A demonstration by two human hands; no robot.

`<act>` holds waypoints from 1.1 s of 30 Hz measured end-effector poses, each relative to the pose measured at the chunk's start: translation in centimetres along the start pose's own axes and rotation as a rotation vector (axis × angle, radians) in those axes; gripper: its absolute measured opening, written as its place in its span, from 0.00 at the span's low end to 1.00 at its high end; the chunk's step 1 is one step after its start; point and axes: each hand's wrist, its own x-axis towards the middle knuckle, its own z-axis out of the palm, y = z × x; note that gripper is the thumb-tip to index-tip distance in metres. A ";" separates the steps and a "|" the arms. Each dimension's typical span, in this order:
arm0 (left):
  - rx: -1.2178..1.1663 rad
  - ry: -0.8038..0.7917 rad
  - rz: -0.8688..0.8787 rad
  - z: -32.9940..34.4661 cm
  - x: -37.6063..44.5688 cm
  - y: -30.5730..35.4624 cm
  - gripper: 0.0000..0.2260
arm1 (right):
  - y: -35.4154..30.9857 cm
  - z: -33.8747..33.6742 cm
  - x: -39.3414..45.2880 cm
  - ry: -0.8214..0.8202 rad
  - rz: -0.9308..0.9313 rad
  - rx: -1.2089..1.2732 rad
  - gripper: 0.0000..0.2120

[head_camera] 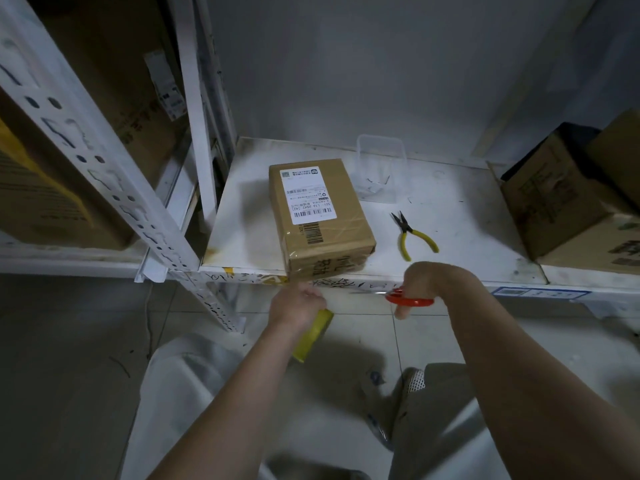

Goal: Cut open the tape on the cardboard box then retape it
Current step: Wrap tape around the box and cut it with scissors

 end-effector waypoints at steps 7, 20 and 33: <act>0.068 -0.175 0.135 6.5 -1.8 6.2 0.04 | 5.4 3.3 2.4 0.515 0.274 0.632 0.22; 0.494 0.082 0.521 13.9 3.0 11.1 0.10 | 6.6 3.3 7.6 0.791 0.356 0.676 0.31; 0.649 0.045 0.617 13.2 4.8 10.1 0.19 | 5.0 3.3 7.4 0.953 0.264 0.524 0.17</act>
